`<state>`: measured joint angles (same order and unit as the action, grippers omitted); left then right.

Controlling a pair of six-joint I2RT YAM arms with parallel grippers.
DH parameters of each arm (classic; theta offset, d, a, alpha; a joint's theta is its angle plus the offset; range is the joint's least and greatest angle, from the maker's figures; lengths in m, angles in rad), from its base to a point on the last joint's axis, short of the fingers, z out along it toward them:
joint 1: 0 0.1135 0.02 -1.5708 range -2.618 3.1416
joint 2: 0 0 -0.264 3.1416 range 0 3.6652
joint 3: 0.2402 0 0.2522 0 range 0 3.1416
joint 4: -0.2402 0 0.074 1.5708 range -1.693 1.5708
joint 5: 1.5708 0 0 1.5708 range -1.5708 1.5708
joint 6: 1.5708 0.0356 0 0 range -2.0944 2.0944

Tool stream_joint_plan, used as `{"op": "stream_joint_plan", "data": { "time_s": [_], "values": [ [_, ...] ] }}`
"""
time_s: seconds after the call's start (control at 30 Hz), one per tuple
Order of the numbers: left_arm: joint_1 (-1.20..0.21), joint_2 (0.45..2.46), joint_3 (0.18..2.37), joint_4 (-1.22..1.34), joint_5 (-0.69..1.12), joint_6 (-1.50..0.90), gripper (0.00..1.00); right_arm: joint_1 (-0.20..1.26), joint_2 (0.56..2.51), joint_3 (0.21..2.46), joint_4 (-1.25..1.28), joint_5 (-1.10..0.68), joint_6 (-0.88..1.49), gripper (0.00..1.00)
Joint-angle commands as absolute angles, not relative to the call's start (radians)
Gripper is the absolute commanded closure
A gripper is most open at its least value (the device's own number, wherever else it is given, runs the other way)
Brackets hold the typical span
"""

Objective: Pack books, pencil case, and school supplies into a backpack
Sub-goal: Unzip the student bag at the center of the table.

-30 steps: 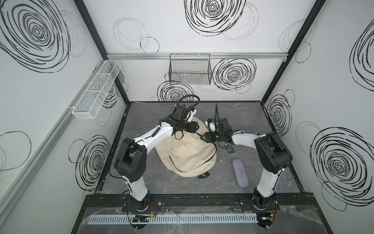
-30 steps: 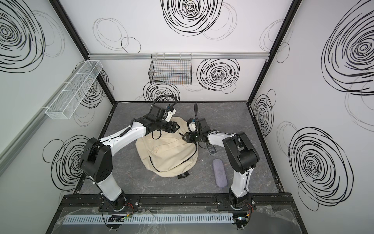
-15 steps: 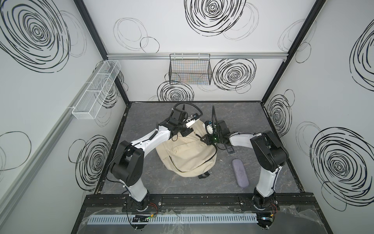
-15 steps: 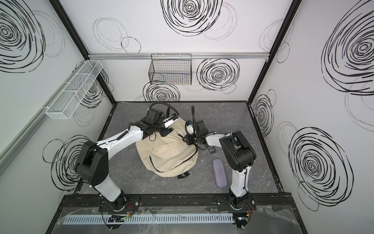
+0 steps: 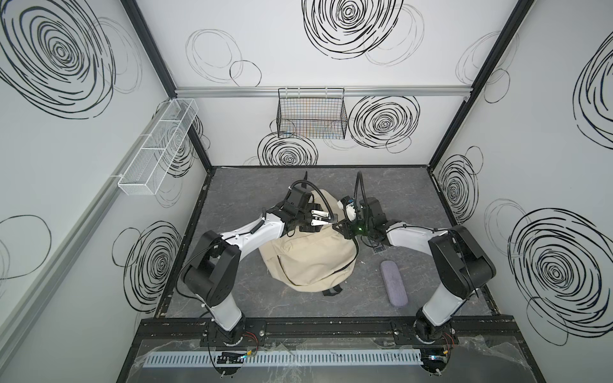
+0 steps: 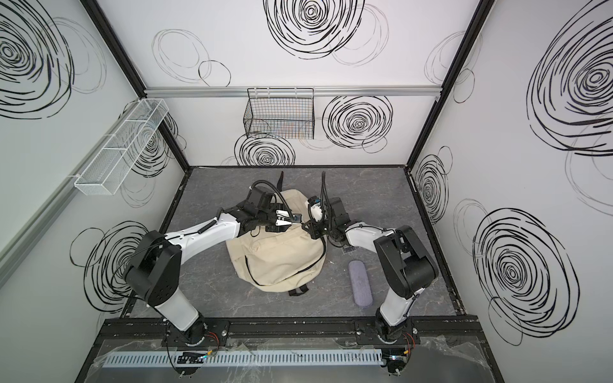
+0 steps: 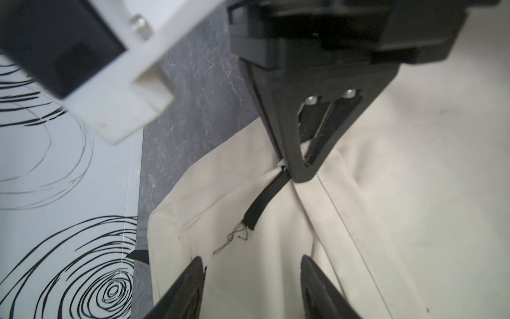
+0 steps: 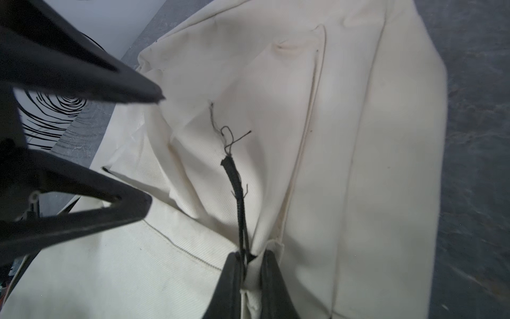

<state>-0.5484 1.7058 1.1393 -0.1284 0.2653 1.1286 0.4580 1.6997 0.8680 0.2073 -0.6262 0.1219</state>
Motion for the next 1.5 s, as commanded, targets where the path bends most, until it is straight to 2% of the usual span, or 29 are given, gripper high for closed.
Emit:
{"op": "stream_joint_plan", "data": {
  "time_s": [0.0, 0.4, 0.53, 0.6, 0.67, 0.7, 0.73, 0.8, 0.9, 1.0, 1.1, 1.2, 1.47],
  "values": [
    [-0.554, 1.732, 1.176, -0.097, 0.285, 1.209, 0.41, 0.463, 1.665, 0.854, 0.245, -0.694, 0.08, 0.97],
    [-0.578, 1.768, 1.168, 0.002, 0.246, 1.242, 0.43, 0.466, 1.617, 0.833, 0.255, -0.736, 0.055, 0.98],
    [-0.594, 1.786, 1.193, -0.049, 0.234, 1.278, 0.5, 0.469, 1.619, 0.84, 0.253, -0.733, 0.054, 0.98],
    [-0.597, 1.788, 1.193, -0.062, 0.233, 1.285, 0.63, 0.468, 1.614, 0.841, 0.253, -0.733, 0.055, 0.98],
    [-0.599, 1.786, 1.191, -0.077, 0.232, 1.29, 0.69, 0.469, 1.609, 0.839, 0.255, -0.733, 0.057, 0.98],
    [-0.598, 1.786, 1.192, -0.088, 0.233, 1.296, 0.76, 0.468, 1.607, 0.84, 0.255, -0.733, 0.057, 0.98],
    [-0.598, 1.785, 1.195, -0.1, 0.227, 1.301, 0.87, 0.468, 1.603, 0.84, 0.254, -0.732, 0.058, 0.98],
    [-0.598, 1.78, 1.196, -0.106, 0.228, 1.297, 1.0, 0.469, 1.597, 0.84, 0.253, -0.728, 0.061, 0.97],
    [-0.591, 1.757, 1.19, -0.101, 0.256, 1.271, 1.0, 0.469, 1.588, 0.834, 0.253, -0.715, 0.068, 0.9],
    [-0.58, 1.72, 1.177, -0.08, 0.297, 1.238, 1.0, 0.468, 1.586, 0.821, 0.24, -0.692, 0.072, 0.61],
    [-0.575, 1.691, 1.153, -0.042, 0.308, 1.219, 1.0, 0.468, 1.583, 0.788, 0.262, -0.677, 0.083, 0.52],
    [-0.573, 1.683, 1.155, -0.041, 0.305, 1.209, 1.0, 0.468, 1.587, 0.768, 0.283, -0.686, 0.097, 0.53],
    [-0.573, 1.673, 1.155, -0.045, 0.301, 1.196, 1.0, 0.468, 1.589, 0.787, 0.279, -0.713, 0.103, 0.87]
  ]
}}
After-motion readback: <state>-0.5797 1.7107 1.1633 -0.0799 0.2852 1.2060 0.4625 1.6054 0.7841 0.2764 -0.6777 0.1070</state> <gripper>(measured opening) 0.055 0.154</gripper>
